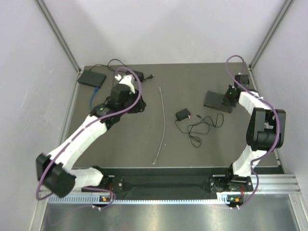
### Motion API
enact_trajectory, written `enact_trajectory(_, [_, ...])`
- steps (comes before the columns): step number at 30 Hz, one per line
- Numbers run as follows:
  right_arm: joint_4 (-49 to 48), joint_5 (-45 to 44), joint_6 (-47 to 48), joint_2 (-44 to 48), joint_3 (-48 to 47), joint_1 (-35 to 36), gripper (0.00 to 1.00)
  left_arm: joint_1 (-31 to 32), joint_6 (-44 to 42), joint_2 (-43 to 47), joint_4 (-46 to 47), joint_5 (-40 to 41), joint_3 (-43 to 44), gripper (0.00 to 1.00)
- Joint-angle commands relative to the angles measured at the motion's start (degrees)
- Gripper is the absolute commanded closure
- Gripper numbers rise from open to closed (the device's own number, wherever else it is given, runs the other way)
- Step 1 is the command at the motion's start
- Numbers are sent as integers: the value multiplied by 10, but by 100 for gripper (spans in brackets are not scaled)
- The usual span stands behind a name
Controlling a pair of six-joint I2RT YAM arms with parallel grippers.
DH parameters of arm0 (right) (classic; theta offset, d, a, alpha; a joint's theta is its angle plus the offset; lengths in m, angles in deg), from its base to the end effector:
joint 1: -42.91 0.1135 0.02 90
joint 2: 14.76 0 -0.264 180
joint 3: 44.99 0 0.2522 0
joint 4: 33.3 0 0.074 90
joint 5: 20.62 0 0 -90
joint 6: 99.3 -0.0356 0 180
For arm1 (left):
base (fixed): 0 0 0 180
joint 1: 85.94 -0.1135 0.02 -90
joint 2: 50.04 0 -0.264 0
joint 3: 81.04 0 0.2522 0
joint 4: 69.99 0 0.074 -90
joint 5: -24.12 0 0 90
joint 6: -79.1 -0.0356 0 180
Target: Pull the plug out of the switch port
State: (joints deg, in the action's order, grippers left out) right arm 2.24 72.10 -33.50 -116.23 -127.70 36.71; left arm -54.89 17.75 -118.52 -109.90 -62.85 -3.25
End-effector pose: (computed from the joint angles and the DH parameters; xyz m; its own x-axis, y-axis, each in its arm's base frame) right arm 0.3732 -0.0388 0.2021 -0.7034 0.4883 -0.5165 0.4042 0.8725 0.2744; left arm 0.2291 -0.1358 0.3441 -0.6110 -0.1910 -0.7683 0.2087 0.8973 -0.3891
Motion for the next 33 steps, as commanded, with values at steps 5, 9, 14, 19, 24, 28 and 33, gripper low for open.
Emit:
enact_trajectory(5, [-39,15,-18,116,-25,156,75,-28,-3,-178,45,210,46,46])
enact_trajectory(9, [-73,71,-30,130,-28,212,68,-97,-26,-294,49,205,103,46])
enact_trajectory(14, [-78,124,-33,132,-23,249,66,-207,16,-371,10,182,152,48])
enact_trajectory(19, [-104,157,-33,159,7,268,66,-249,87,-371,-36,268,135,47])
enact_trajectory(24, [-121,170,-32,164,29,276,66,-268,165,-377,-98,350,142,48])
enact_trajectory(28, [-127,182,-36,165,36,282,66,-289,219,-410,-155,370,157,47])
enact_trajectory(33, [-130,188,-35,173,37,290,66,-324,249,-411,-183,378,142,46])
